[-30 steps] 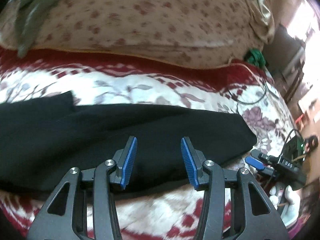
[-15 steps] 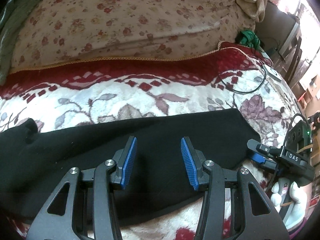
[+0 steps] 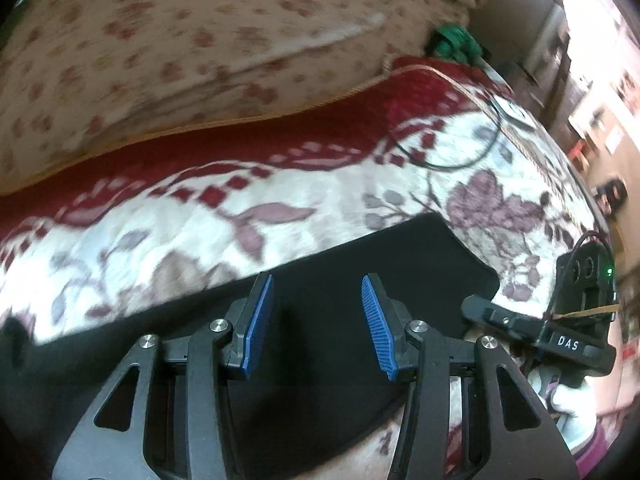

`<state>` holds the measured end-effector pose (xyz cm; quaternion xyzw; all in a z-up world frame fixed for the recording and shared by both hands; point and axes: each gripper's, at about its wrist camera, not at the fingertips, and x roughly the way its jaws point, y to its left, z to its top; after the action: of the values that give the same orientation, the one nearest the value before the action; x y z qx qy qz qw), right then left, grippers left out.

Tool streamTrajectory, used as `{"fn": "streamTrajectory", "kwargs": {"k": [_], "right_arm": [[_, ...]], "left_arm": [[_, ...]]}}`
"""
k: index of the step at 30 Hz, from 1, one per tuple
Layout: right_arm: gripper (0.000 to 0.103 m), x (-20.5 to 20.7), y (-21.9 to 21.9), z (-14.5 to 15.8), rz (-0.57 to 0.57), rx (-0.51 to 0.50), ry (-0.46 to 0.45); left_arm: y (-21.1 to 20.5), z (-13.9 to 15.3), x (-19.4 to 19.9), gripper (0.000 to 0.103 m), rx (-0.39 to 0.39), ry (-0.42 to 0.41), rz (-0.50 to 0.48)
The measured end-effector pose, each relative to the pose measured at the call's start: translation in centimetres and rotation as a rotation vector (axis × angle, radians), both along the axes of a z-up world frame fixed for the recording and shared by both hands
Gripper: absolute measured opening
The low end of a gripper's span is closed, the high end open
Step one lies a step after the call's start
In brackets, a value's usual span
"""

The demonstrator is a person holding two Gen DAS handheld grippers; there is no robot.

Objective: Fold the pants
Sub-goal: 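Press the folded pants flat with both grippers open, then grasp the black pants end with the left gripper and lift it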

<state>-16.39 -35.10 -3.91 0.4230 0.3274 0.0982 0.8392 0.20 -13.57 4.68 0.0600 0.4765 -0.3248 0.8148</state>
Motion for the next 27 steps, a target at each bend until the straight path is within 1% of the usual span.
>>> {"fn": "streamTrajectory", "kwargs": {"k": [2, 4, 6, 10, 11, 14, 17, 23, 25, 26, 27], "right_arm": [[0.029, -0.3, 0.0, -0.1, 0.002, 0.001, -0.006], [0.028, -0.3, 0.0, -0.1, 0.005, -0.009, -0.005], [0.028, -0.3, -0.1, -0.3, 0.009, 0.001, -0.001], [0.029, -0.5, -0.6, -0.9, -0.001, 0.047, -0.004], [0.029, -0.5, -0.6, -0.9, 0.000, 0.046, -0.004], [0.031, -0.5, -0.6, -0.8, 0.001, 0.051, -0.009], [0.034, -0.6, -0.5, -0.7, 0.006, 0.052, -0.024], [0.034, -0.8, -0.5, -0.7, 0.006, 0.050, -0.027], [0.034, -0.8, -0.5, -0.7, 0.006, 0.049, -0.028], [0.034, -0.7, -0.4, -0.7, 0.006, 0.048, -0.028], [0.034, -0.8, -0.4, -0.7, 0.006, 0.048, -0.029]], "left_arm": [[-1.5, -0.1, 0.7, 0.045, 0.008, 0.002, -0.060], [-2.6, -0.3, 1.4, 0.045, 0.005, 0.012, -0.102], [-3.9, -0.6, 2.0, 0.045, 0.000, 0.030, -0.163], [-6.2, -1.7, 3.0, 0.045, 0.035, 0.059, -0.259], [-6.8, -2.1, 3.3, 0.045, 0.032, 0.088, -0.294], [-8.1, -3.4, 3.8, 0.045, 0.040, 0.155, -0.361], [-9.1, -4.3, 4.0, 0.045, 0.071, 0.162, -0.389], [-9.7, -4.6, 4.8, 0.045, 0.066, 0.197, -0.446], [-9.9, -4.8, 5.0, 0.050, 0.064, 0.203, -0.472], [-10.1, -5.0, 5.0, 0.057, 0.058, 0.221, -0.498], [-10.2, -5.1, 5.0, 0.063, 0.052, 0.230, -0.510]]}}
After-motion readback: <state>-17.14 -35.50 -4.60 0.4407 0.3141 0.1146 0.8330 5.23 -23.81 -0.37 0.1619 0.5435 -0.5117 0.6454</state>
